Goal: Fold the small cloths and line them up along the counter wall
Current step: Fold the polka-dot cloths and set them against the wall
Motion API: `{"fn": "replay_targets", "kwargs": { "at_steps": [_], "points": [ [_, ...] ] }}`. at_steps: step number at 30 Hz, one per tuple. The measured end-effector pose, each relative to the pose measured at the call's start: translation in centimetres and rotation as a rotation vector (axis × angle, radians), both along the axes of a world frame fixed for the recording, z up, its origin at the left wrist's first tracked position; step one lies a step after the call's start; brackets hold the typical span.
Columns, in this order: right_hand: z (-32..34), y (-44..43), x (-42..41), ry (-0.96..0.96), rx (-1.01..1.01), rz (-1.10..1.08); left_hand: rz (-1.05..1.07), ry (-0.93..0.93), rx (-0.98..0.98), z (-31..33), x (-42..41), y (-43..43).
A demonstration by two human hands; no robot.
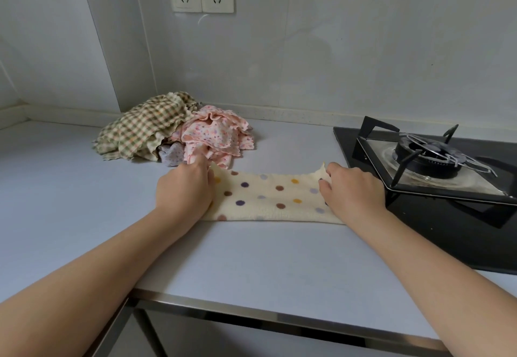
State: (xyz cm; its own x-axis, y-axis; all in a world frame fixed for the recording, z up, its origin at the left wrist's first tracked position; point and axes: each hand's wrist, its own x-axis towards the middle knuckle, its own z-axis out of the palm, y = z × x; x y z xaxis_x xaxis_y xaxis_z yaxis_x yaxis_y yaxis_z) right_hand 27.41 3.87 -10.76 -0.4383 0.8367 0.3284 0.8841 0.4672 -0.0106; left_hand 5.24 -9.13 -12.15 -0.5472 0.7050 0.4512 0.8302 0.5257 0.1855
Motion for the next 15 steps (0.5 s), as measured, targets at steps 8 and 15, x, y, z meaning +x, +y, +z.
{"fn": "replay_targets", "kwargs": {
  "at_steps": [8, 15],
  "points": [
    [0.4, -1.2, -0.1, 0.305, 0.008, 0.358, -0.509, 0.132, 0.152, 0.5, 0.0, -1.2],
    [-0.2, -0.6, 0.0, 0.094, -0.166, 0.372, -0.535, -0.045, 0.048, 0.3, 0.4, -1.2]
  ]
}}
